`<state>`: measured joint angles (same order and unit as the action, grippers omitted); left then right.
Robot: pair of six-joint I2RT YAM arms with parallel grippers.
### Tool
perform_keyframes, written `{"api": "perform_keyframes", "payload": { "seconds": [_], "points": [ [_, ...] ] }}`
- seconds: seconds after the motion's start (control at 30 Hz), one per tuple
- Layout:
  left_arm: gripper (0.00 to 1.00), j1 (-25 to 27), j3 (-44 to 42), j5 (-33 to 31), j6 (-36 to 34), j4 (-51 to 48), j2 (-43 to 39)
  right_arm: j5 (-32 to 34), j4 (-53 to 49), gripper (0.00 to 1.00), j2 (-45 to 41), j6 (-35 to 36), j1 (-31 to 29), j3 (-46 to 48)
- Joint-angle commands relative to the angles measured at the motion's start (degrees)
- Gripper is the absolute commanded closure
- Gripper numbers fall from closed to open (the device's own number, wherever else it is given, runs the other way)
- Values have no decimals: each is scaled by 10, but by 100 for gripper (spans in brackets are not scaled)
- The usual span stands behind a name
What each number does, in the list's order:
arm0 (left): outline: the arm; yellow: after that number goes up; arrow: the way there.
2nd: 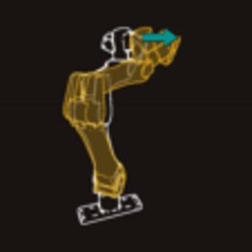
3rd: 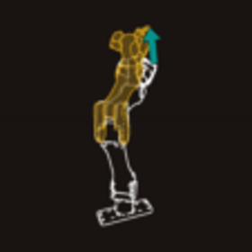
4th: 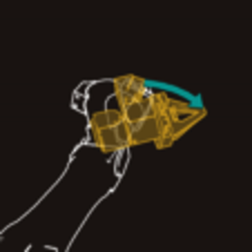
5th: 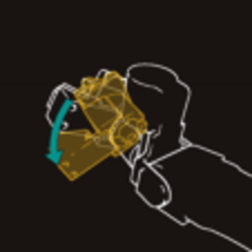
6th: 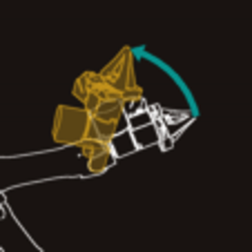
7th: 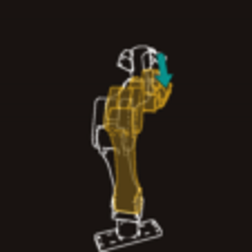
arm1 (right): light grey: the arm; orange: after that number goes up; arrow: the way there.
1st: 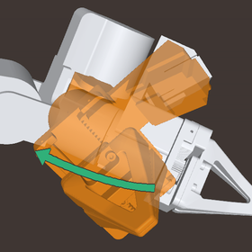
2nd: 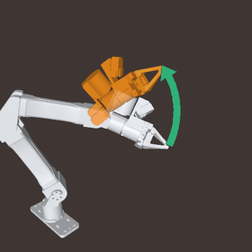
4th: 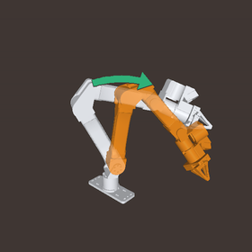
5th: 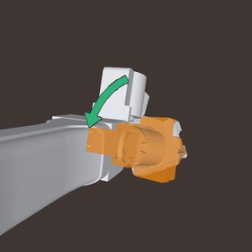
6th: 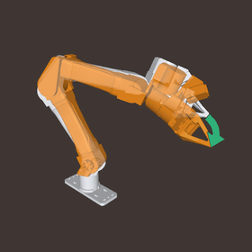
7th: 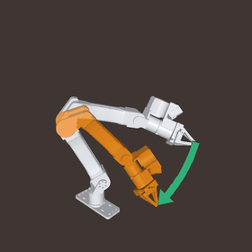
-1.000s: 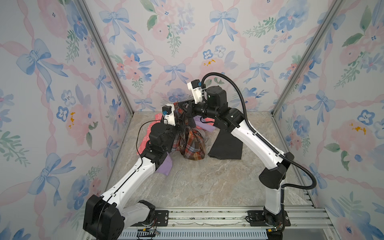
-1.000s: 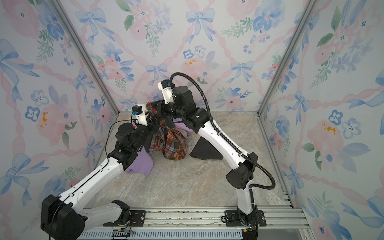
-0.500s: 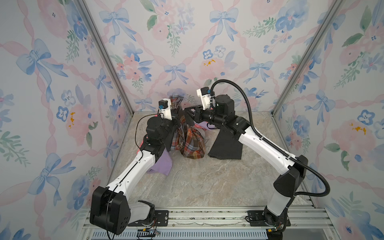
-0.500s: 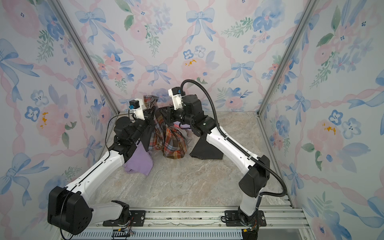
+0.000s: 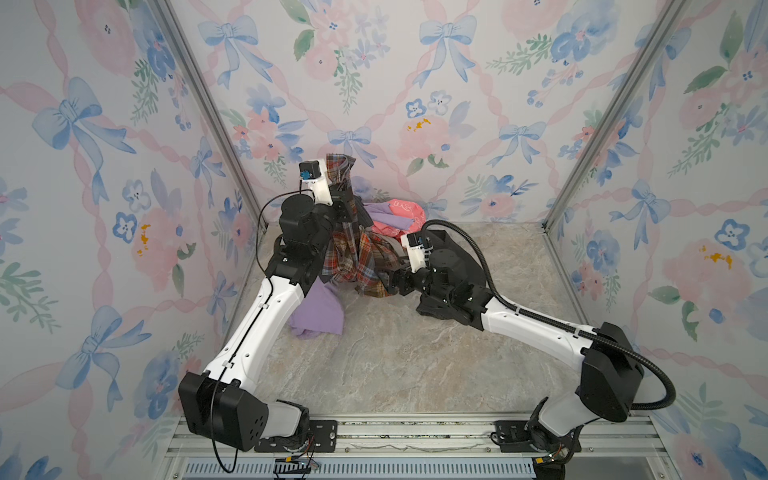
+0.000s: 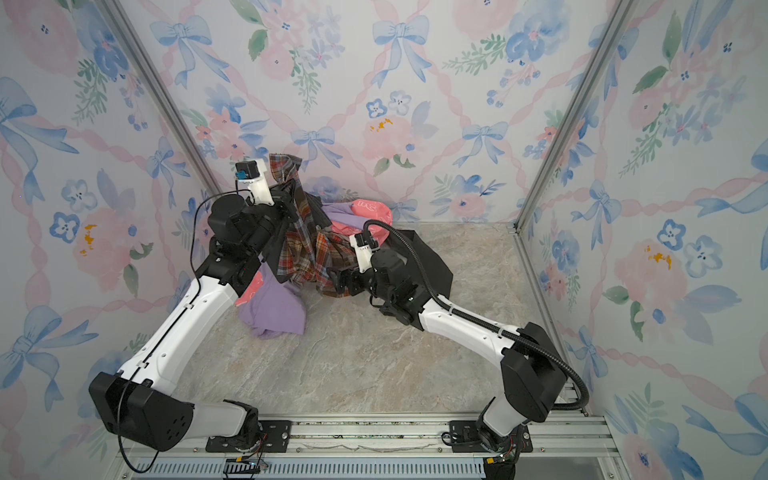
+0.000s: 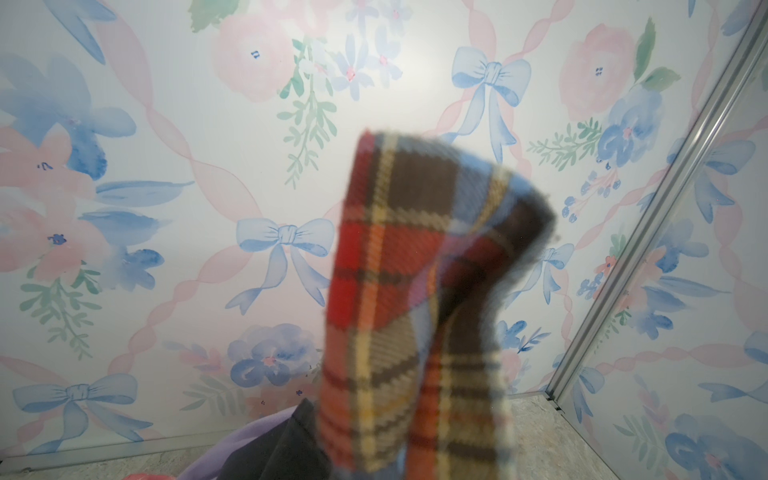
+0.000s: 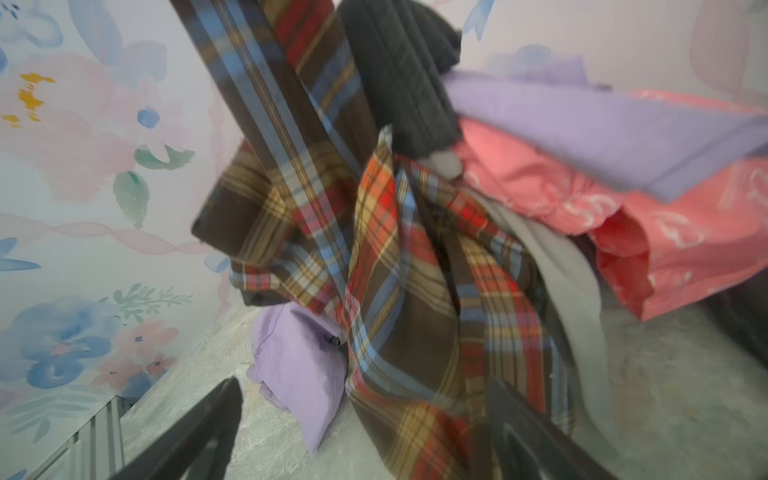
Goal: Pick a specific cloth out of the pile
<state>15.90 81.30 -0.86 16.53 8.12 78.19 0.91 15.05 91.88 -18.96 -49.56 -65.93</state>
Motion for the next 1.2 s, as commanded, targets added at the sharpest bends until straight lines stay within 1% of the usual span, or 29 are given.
{"api": "perform_keyframes", "payload": {
  "seconds": [0.0,0.03,0.17,0.23,0.37,0.47,0.5,0.53,0.6,0.63,0.7,0.73,0.77,0.83,0.87,0.97,1.03,1.1,1.17],
  "points": [
    [100,-5,67,-13,13,41,-13,137,104,3,46,26,-31,35],
    [100,-4,74,-12,14,36,-14,155,131,3,67,23,-33,42],
    [100,-5,89,-4,17,20,-23,173,188,3,142,29,-32,20],
    [100,-5,90,-5,15,13,-31,186,214,3,179,41,-31,-8],
    [100,-7,81,-9,14,1,-47,247,284,3,249,71,-31,-77],
    [100,-14,67,-7,22,0,-57,239,363,3,306,98,-31,-139],
    [100,-16,64,-4,25,-2,-59,227,375,1,320,101,-29,-159],
    [100,-18,61,-2,29,-4,-60,214,388,3,334,108,-26,-177],
    [100,-25,58,9,42,-6,-63,187,418,16,350,118,-20,-200],
    [100,-28,56,13,46,-6,-65,156,427,29,354,111,-13,-209],
    [100,-28,54,16,46,-6,-66,119,427,64,348,86,-2,-216],
    [100,-29,53,16,46,-8,-66,99,432,91,343,79,3,-215],
    [100,-30,54,17,47,-10,-67,103,431,100,334,75,4,-213],
    [100,-32,55,17,46,-13,-69,82,429,100,316,72,9,-208],
    [100,-33,55,16,46,-16,-70,78,409,100,302,67,10,-211],
    [100,-39,60,6,44,-37,-71,56,325,100,261,64,10,-237],
    [100,-47,58,-6,44,-54,-71,41,272,100,238,50,12,-265],
    [100,-55,41,-16,48,-63,-74,42,216,100,220,42,12,-296],
    [100,-63,5,-30,54,-63,-86,30,158,100,207,20,20,-336]
  ]
}}
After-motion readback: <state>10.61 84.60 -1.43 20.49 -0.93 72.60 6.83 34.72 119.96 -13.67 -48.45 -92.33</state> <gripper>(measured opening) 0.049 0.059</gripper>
